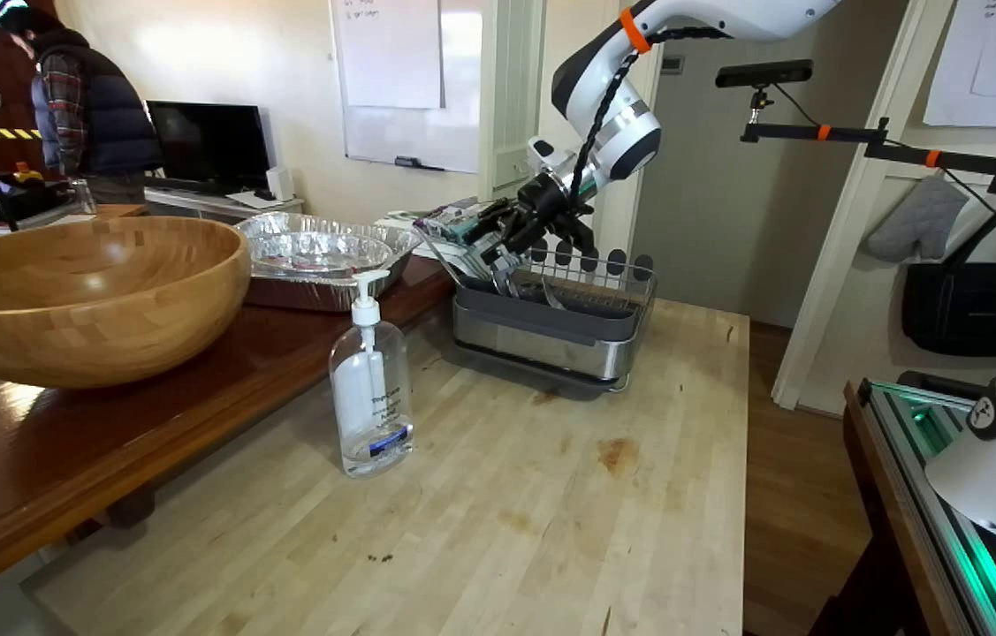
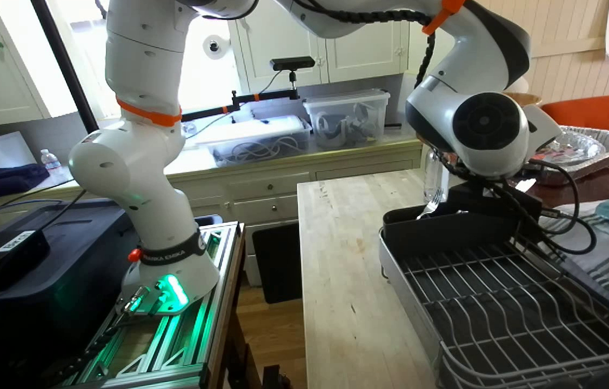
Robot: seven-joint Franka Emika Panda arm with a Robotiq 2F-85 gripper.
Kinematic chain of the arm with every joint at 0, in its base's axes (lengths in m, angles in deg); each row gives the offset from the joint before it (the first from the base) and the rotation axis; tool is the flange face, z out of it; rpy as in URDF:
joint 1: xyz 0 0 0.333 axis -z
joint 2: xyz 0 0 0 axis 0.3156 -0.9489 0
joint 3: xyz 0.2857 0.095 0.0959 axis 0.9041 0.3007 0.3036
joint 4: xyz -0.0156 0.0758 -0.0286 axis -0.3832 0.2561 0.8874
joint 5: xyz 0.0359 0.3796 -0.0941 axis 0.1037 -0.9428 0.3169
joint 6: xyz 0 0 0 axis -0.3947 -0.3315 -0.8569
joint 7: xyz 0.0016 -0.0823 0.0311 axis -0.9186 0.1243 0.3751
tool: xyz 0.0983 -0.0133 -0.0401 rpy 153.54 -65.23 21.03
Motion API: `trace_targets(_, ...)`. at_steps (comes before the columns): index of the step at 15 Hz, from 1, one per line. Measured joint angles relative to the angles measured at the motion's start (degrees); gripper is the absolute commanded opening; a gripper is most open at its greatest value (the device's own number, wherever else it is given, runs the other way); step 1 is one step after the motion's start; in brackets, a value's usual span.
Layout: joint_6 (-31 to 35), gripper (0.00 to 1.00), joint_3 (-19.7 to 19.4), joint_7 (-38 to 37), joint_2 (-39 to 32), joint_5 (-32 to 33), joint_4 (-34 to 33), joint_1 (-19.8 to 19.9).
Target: Put the silver knife on the dishrack.
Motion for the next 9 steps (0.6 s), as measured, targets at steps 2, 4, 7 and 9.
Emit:
trace_targets(2, 3.00, 1.00, 0.08, -1.83, 0.42, 0.00, 0.00, -0.54)
trace_targets(4, 6.36, 1.00, 0.32, -4.33, 1.07, 0.00, 0.00, -1.28)
trace_targets(7, 11.94, 1.00, 0.92, -9.22, 2.33, -0.01, 0.06, -2.68)
trace_targets(9, 16.18, 1.00, 1.40, -13.73, 3.24, 0.02, 0.28, -3.76)
